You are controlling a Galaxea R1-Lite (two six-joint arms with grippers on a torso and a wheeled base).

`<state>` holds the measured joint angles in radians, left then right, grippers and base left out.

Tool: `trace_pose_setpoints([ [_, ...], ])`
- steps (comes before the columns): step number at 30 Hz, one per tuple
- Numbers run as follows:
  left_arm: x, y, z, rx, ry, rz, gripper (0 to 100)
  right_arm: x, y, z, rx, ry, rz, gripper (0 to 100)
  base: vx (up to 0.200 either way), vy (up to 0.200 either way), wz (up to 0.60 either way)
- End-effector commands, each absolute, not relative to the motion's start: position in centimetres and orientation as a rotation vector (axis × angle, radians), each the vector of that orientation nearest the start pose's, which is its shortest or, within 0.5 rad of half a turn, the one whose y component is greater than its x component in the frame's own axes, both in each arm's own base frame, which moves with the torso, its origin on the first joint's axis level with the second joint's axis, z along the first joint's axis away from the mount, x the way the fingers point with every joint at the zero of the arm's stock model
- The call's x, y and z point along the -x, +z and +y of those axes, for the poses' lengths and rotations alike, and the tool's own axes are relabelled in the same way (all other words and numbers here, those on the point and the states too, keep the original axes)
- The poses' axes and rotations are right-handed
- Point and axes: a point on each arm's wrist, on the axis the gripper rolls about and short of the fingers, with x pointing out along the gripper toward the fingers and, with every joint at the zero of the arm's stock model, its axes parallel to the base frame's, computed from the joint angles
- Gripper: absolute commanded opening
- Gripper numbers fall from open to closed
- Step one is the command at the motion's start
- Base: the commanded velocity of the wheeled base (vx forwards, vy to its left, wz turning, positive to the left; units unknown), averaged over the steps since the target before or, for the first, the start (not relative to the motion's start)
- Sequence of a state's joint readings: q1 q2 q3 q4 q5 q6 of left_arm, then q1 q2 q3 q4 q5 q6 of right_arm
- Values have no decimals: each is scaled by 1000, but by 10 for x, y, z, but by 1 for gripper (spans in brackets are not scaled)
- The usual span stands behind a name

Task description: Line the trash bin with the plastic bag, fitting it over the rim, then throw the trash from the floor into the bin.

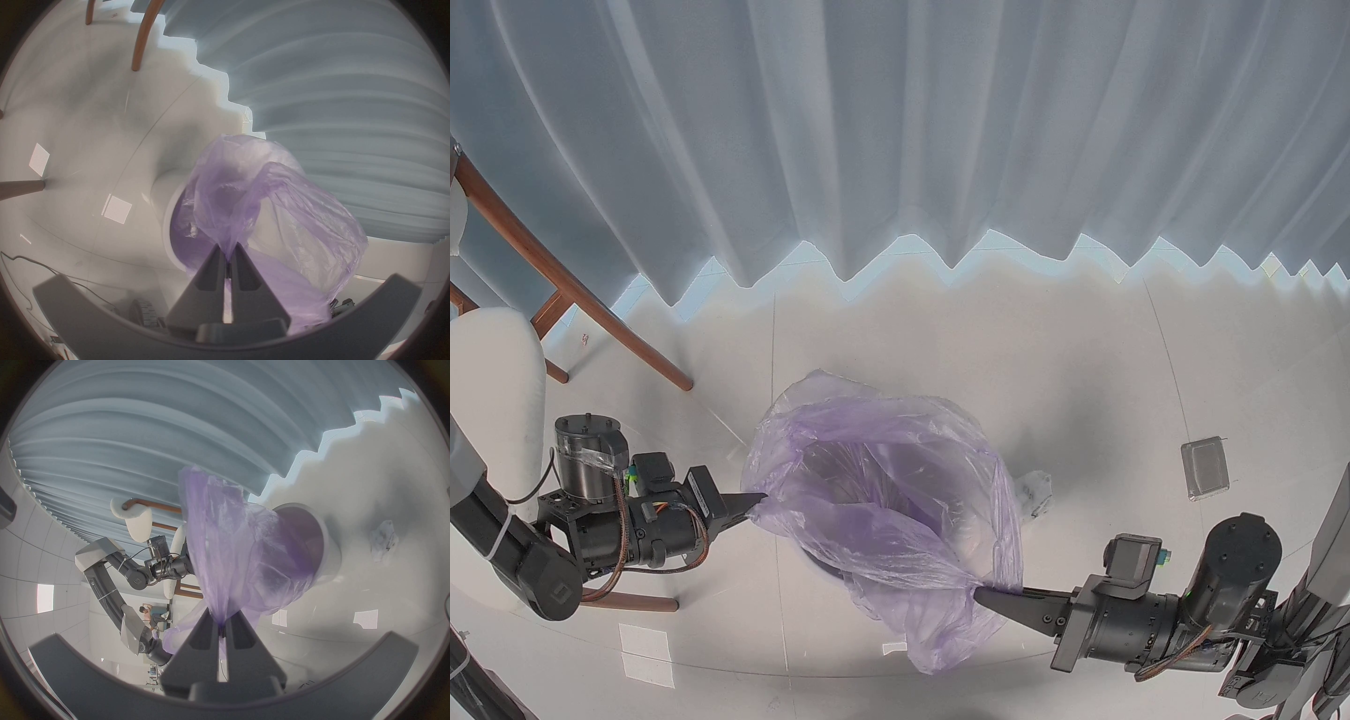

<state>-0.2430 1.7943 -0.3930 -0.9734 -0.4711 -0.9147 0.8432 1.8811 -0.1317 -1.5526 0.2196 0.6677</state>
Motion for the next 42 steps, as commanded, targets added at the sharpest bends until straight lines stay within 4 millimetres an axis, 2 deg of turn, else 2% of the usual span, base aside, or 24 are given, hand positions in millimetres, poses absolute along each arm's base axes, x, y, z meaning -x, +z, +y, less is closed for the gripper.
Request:
trace_pose_setpoints([
  [1, -257, 88, -67, 919, -425, 726, 0, -155, 86, 172, -553, 934, 503, 0, 0, 0, 0],
  [14, -261, 82, -66, 923, -408, 741, 0, -155, 91, 159, -566, 904, 481, 0, 0, 0, 0],
  [21, -259, 81, -67, 920, -412, 746, 0, -156, 90, 161, -566, 902, 484, 0, 0, 0, 0],
  [22, -259, 81, -67, 919, -415, 746, 0, -157, 90, 162, -567, 903, 483, 100, 0, 0, 0],
  [34, -257, 80, -70, 916, -422, 755, 0, -171, 94, 174, -595, 913, 445, 100, 0, 0, 0],
  [39, -258, 80, -69, 900, -422, 749, 0, -178, 87, 175, -598, 880, 460, 100, 0, 0, 0],
  [40, -258, 80, -69, 900, -422, 749, 0, -178, 87, 175, -598, 880, 460, 0, 0, 0, 0],
  [42, -258, 78, -69, 887, -421, 751, 0, -178, 87, 174, -599, 877, 463, 0, 0, 0, 0],
])
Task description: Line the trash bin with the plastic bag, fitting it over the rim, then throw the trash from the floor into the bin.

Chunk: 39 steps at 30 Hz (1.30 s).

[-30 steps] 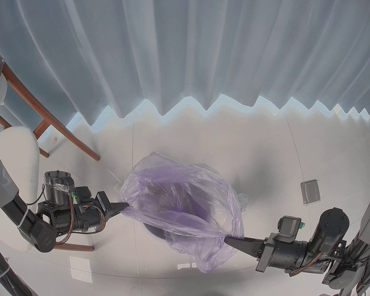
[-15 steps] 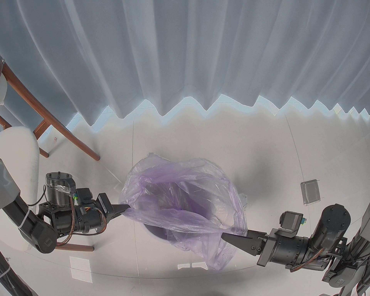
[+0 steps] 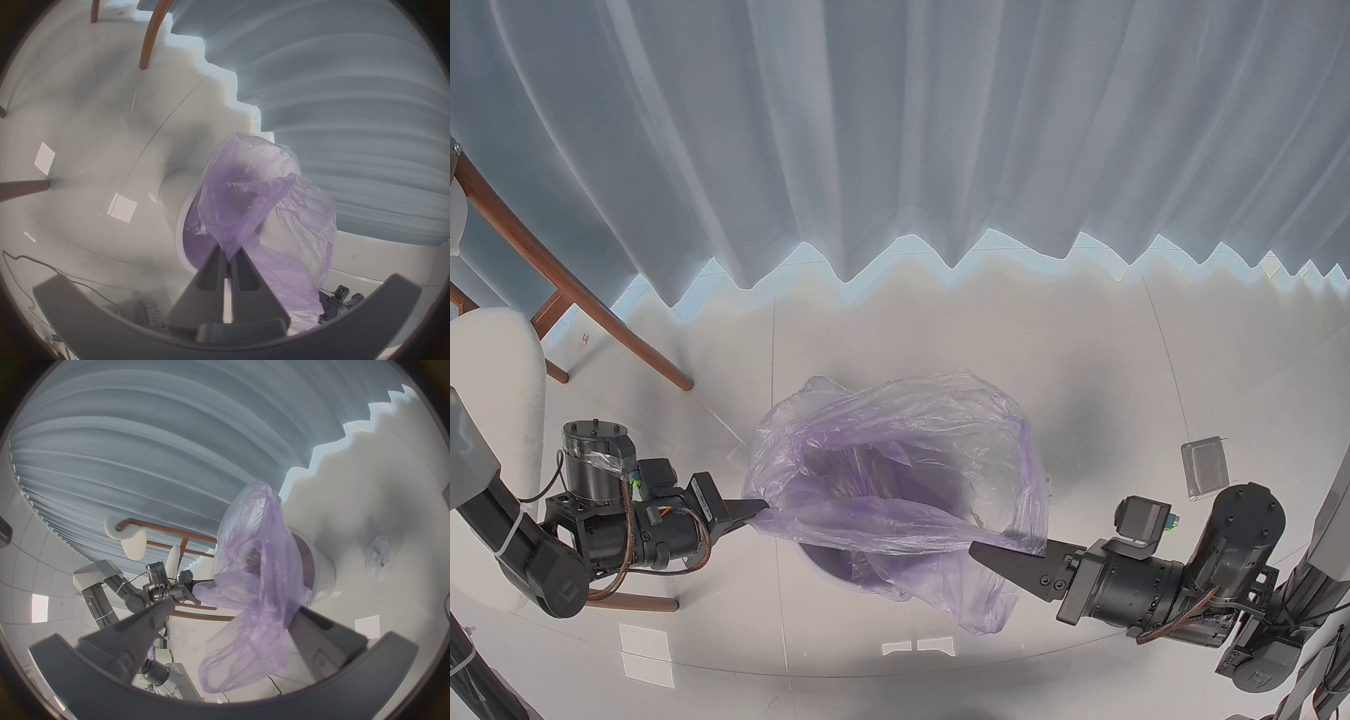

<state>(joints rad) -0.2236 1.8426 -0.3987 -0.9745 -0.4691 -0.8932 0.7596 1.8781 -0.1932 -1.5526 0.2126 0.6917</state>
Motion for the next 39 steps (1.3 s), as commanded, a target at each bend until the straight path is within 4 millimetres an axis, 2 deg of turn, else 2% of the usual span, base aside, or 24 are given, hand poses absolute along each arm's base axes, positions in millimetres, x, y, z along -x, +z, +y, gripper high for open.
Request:
trace_pose_setpoints([
  [1, -258, 78, -69, 887, -421, 751, 0, -178, 87, 174, -600, 878, 462, 0, 0, 0, 0],
  [18, -256, 77, -65, 891, -408, 758, 0, -171, 104, 166, -645, 891, 415, 0, 0, 0, 0],
  [19, -256, 77, -65, 890, -409, 756, 0, -170, 102, 165, -640, 890, 422, 100, 0, 0, 0],
  [25, -255, 79, -65, 891, -412, 751, 0, -171, 106, 165, -647, 896, 407, 100, 0, 0, 0],
  [29, -253, 79, -67, 888, -419, 753, 0, -185, 113, 178, -670, 911, 354, 100, 0, 0, 0],
  [36, -251, 82, -67, 885, -427, 746, 0, -210, 106, 188, -672, 880, 338, 100, 0, 0, 0],
  [37, -251, 82, -67, 886, -426, 746, 0, -211, 104, 189, -670, 877, 345, 0, 0, 0, 0],
  [39, -251, 82, -67, 885, -427, 746, 0, -211, 102, 189, -669, 873, 348, 0, 0, 0, 0],
])
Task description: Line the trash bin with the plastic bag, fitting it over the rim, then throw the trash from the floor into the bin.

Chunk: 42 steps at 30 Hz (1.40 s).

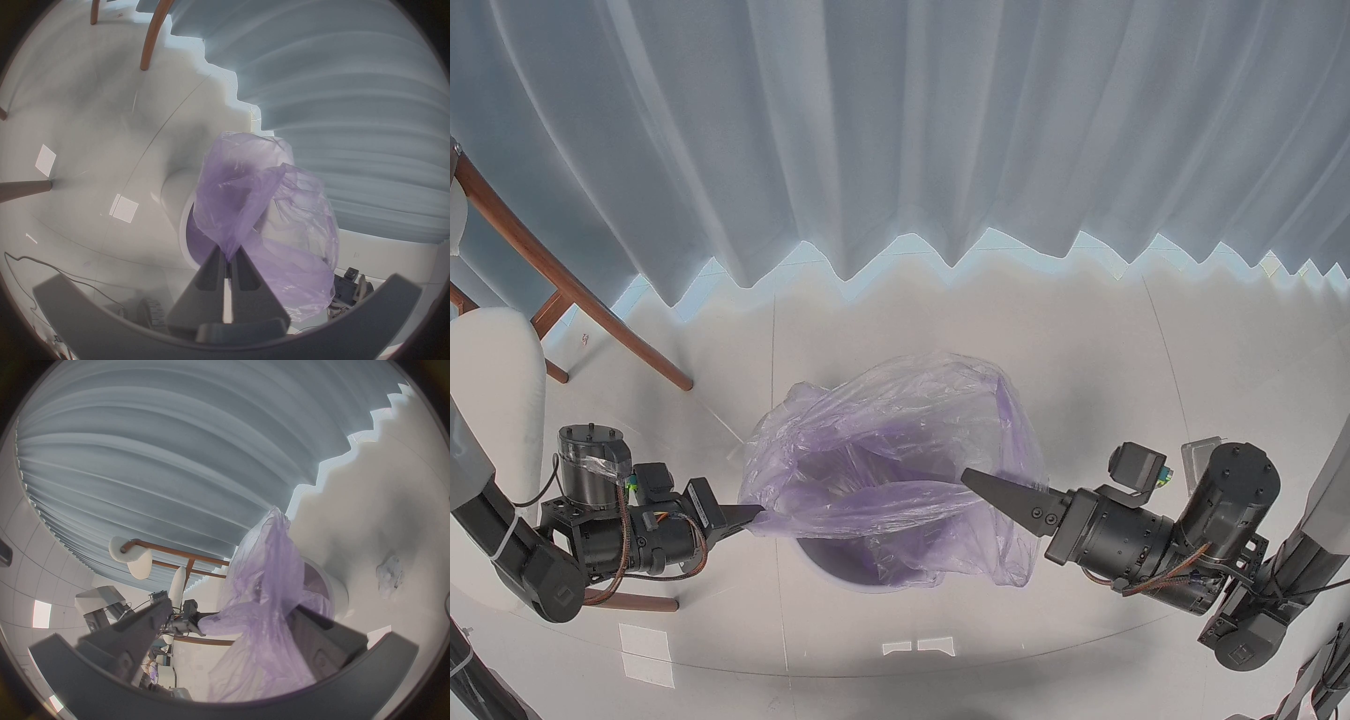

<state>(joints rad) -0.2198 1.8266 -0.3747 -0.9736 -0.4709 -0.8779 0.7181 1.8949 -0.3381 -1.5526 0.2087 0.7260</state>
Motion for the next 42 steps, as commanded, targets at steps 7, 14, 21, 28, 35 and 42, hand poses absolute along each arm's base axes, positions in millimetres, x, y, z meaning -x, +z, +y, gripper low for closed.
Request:
trace_pose_setpoints([
  [7, -250, 81, -67, 885, -426, 747, 0, -208, 108, 186, -680, 876, 332, 0, 0, 0, 0],
  [14, -250, 80, -64, 859, -423, 746, 0, -189, 125, 169, -757, 847, 313, 0, 0, 0, 0],
  [21, -248, 80, -65, 846, -431, 746, 0, -166, 99, 150, -589, 817, 401, 0, 0, 0, 0],
  [28, -246, 80, -66, 842, -437, 747, 0, -160, 92, 156, -523, 844, 420, 100, 0, 0, 0],
  [35, -246, 80, -66, 842, -437, 750, 0, -177, 111, 168, -626, 863, 338, 100, 0, 0, 0],
  [42, -246, 80, -66, 842, -439, 747, 0, -199, 109, 179, -649, 839, 315, 100, 0, 0, 0],
])
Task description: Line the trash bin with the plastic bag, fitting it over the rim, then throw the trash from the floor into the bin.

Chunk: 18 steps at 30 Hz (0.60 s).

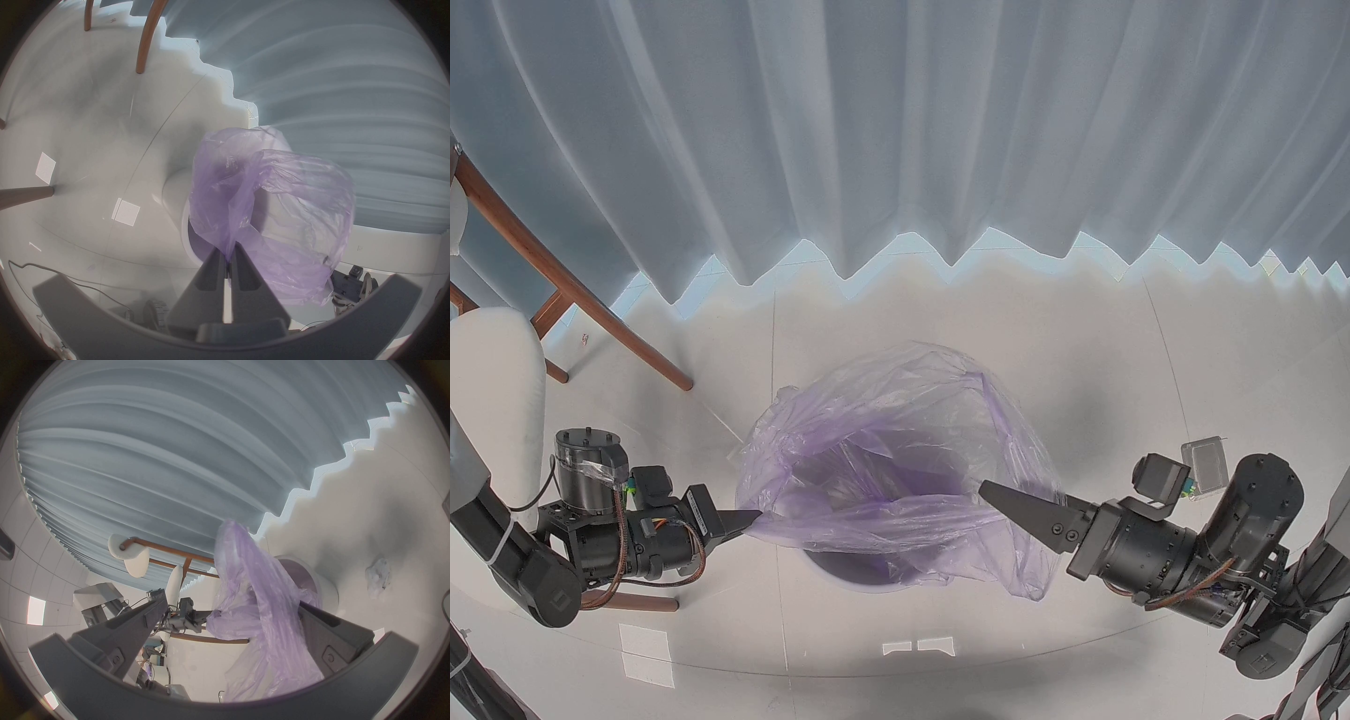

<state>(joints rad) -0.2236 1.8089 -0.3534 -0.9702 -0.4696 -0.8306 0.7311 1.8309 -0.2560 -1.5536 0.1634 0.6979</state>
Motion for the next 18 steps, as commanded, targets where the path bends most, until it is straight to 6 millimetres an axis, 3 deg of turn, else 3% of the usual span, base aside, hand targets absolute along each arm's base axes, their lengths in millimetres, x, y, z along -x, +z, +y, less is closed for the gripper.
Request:
trace_pose_setpoints([
  [1, -246, 80, -66, 842, -439, 747, 0, -200, 108, 179, -648, 838, 318, 100, 0, 0, 0],
  [6, -246, 80, -66, 841, -439, 746, 0, -201, 96, 181, -633, 817, 363, 100, 0, 0, 0],
  [7, -246, 80, -66, 842, -439, 747, 0, -204, 95, 181, -634, 802, 363, 0, 0, 0, 0],
  [18, -237, 89, -56, 775, -459, 684, 0, -193, 110, 163, -665, 777, 320, 0, 0, 0, 0],
])
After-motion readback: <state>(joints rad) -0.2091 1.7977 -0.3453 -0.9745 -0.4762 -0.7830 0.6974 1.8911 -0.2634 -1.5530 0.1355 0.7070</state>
